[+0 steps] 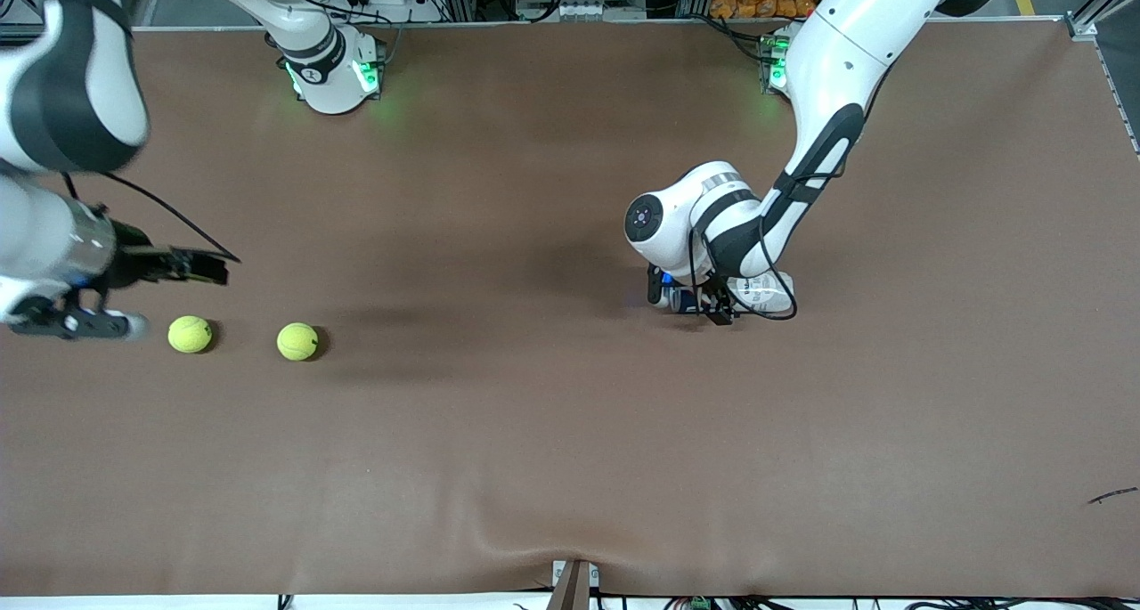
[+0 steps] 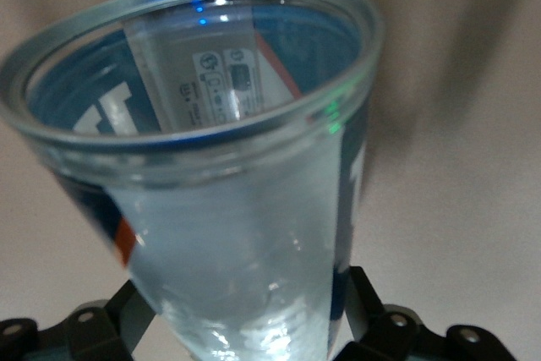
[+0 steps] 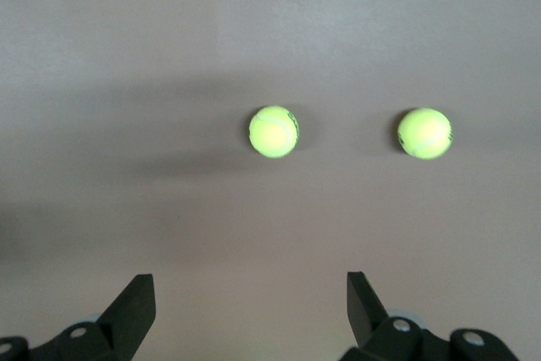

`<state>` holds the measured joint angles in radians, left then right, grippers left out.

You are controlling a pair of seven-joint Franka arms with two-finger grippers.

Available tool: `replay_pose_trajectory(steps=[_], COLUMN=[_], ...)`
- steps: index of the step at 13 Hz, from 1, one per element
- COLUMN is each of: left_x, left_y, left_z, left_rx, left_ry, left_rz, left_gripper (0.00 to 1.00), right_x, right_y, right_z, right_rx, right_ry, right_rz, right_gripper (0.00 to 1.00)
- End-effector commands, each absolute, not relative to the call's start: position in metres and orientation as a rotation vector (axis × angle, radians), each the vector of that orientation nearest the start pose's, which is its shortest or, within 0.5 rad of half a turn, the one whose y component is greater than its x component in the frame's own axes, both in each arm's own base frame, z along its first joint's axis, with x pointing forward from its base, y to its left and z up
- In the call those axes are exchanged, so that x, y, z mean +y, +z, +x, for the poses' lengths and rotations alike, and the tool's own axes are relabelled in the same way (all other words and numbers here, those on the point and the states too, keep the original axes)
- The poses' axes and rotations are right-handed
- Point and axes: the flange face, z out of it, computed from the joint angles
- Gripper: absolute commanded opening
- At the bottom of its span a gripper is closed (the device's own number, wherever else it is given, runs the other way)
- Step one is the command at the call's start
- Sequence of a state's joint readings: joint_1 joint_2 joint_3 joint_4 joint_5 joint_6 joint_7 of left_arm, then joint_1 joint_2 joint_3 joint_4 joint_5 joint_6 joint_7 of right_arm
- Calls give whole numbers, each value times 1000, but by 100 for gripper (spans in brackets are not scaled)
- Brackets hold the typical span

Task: Insert tennis ball vertically with right arm
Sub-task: 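Reach the right gripper to a tennis ball and grasp it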

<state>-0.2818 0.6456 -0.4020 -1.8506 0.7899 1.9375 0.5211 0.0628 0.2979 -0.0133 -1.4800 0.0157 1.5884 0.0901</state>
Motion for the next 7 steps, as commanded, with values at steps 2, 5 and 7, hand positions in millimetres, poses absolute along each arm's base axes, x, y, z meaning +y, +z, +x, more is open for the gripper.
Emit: replay_pose_trajectory(steps=[2,5,7], left_x=[-335,-338,-338], left_y=[171,170,170], left_z=[498,495,495], left_rx=[1967,1973,1973], left_ry=[534,532,531], left_rz=[-1767,-1758,-1757], left_gripper=[89,86,82], right_x=[60,43,23], right_y=[419,358,326], right_z=[651,650,639], right_rx=[18,58,88], right_ry=[383,328,349], right_rz=[-3135,-3138,-3133], right_gripper=[100,100,100])
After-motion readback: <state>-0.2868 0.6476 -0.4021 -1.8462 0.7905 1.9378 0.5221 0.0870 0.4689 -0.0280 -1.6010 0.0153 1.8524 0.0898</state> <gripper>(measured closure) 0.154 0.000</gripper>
